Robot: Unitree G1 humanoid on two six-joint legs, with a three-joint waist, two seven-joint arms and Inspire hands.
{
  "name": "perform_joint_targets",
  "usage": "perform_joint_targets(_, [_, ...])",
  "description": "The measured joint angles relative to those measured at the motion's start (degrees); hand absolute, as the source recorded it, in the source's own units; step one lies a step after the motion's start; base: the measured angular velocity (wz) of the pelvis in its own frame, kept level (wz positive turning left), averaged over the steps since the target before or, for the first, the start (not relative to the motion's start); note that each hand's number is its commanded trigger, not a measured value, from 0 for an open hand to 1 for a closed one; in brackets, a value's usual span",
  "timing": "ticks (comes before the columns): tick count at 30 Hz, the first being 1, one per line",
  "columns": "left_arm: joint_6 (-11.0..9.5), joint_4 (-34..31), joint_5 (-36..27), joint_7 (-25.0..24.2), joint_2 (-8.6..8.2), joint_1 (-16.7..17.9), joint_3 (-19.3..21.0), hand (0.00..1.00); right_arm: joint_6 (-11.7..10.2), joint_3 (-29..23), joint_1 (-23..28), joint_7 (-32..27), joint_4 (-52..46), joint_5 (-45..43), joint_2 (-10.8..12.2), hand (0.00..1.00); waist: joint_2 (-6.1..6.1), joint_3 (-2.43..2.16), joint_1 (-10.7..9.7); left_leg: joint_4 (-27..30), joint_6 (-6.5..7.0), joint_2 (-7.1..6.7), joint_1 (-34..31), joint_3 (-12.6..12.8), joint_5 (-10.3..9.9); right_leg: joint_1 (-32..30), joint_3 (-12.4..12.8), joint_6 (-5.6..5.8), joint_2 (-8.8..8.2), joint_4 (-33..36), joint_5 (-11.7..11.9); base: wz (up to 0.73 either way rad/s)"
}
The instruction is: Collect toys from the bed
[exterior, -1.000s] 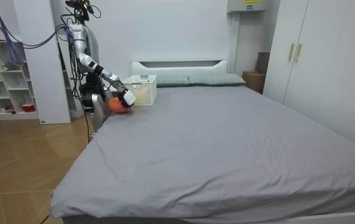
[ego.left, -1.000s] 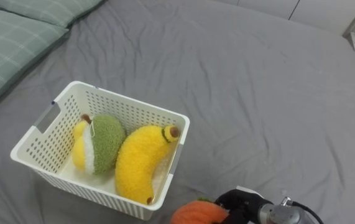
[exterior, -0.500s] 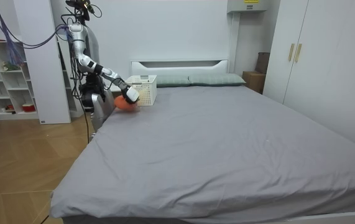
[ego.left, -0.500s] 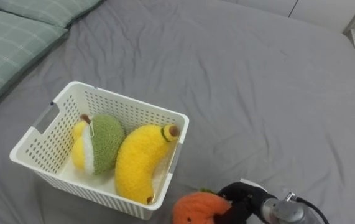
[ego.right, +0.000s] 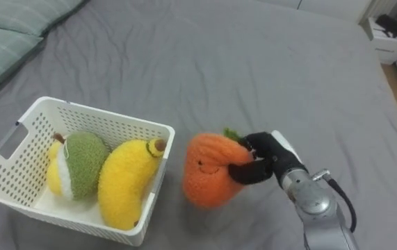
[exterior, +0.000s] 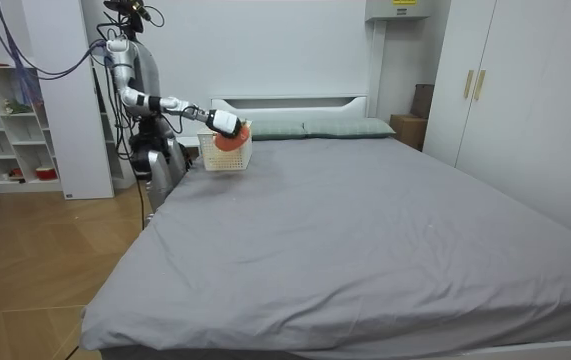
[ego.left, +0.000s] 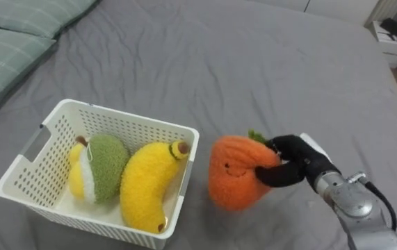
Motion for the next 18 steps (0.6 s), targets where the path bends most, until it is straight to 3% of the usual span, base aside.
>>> perform_joint_targets(4, [0.00, -0.02, 0.27, 0.00, -0.10, 0.00, 0.14, 0.00, 0.00, -0.02, -0.16, -1.81, -5.00, 1.34, 0.00, 1.00, 0.01, -0.02, 0.11, -0.02, 0.02, -0.09, 0.02, -0.07, 0.00, 0.06, 0.01, 0.00, -0.03, 0.00, 0.00, 0.00])
perform_joint_targets(13, [-0.09, 0.37, 1.33, 0.01, -0.04, 0.55, 0.53, 0.00, 0.01, 1.03, -6.56, -3.03, -6.71, 1.30, -0.23, 1.00, -0.10, 0.03, 1.67, -0.06, 0.04, -0.11, -0.17, -0.34, -0.01, -0.15, -0.08, 0.00, -0.02, 0.03, 0.00, 0.01])
perform_joint_targets(18, [-0.12, 0.37, 1.37, 0.01, -0.05, 1.08, 0.50, 0.00, 0.04, 3.44, -10.05, -2.98, -7.57, 1.33, -0.21, 1.00, -1.06, 0.43, 2.42, -0.03, 0.05, -0.18, -0.52, -0.82, 0.00, -0.24, -0.54, 0.03, -0.04, 0.00, -0.02, 0.04])
